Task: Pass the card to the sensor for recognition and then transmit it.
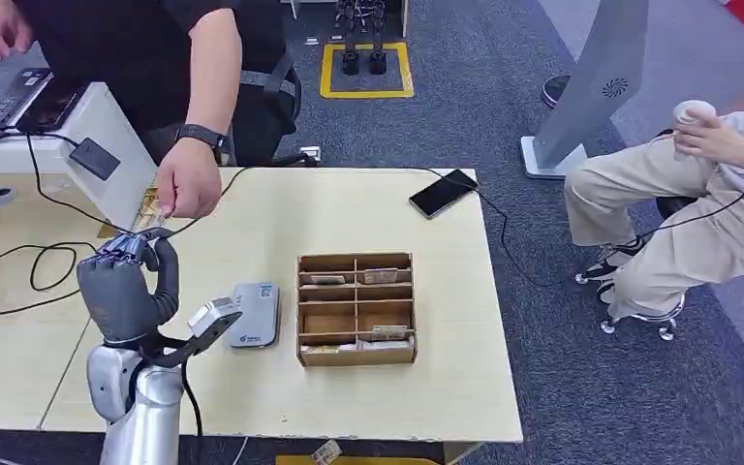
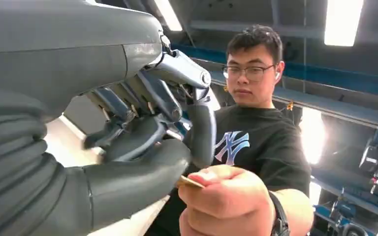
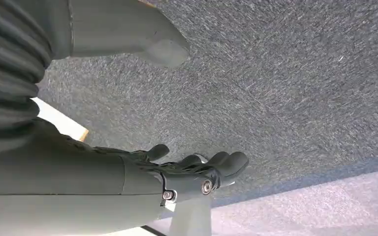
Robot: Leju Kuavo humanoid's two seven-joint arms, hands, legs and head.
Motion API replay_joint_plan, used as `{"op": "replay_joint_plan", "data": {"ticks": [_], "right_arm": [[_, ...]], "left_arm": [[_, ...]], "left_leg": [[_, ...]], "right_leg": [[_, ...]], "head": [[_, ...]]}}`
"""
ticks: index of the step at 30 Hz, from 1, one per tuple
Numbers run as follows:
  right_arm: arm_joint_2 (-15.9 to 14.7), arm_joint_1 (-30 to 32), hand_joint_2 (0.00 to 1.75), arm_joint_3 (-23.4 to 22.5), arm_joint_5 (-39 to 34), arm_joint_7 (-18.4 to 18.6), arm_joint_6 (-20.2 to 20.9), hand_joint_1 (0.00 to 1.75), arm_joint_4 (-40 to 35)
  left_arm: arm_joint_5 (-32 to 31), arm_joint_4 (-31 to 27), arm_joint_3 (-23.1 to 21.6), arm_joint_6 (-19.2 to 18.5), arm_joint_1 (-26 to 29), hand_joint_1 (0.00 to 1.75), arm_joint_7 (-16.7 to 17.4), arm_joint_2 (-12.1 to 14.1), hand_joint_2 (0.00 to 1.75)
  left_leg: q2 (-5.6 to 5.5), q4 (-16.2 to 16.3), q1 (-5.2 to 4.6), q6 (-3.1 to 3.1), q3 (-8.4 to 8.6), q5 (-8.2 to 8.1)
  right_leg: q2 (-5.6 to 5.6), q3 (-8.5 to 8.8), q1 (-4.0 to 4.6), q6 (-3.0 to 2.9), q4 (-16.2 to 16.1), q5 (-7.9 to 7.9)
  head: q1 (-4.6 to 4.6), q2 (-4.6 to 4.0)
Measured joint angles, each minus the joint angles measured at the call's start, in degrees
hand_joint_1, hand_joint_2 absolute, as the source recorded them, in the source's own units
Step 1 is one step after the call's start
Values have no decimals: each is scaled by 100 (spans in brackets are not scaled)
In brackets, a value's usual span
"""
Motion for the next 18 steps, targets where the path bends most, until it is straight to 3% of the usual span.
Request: {"op": "replay_joint_plan", "data": {"ticks": [5,11,12,18], "right_arm": [[0,1,175,0,11,15,-2,0,-2],[0,1,175,2,20,15,-2,0,-2],[0,1,175,0,22,15,0,0,-2],[0,1,175,2,52,9,0,0,-2]], "left_arm": [[442,-87,2,2,4,0,2,0,175],[518,-199,2,2,10,0,2,2,175],[556,-229,2,2,12,0,2,2,0],[634,-446,4,2,25,0,4,4,0]], "left_leg": [[0,0,0,0,-1,0],[-1,0,0,0,-3,0],[-1,0,0,0,-3,0],[-2,0,0,0,-4,0]], "right_leg": [[-1,1,0,0,0,0],[-2,1,0,0,0,0],[-2,0,0,0,0,0],[-2,1,0,0,0,0]], "head": [[0,0],[0,0],[0,0],[0,0]]}}
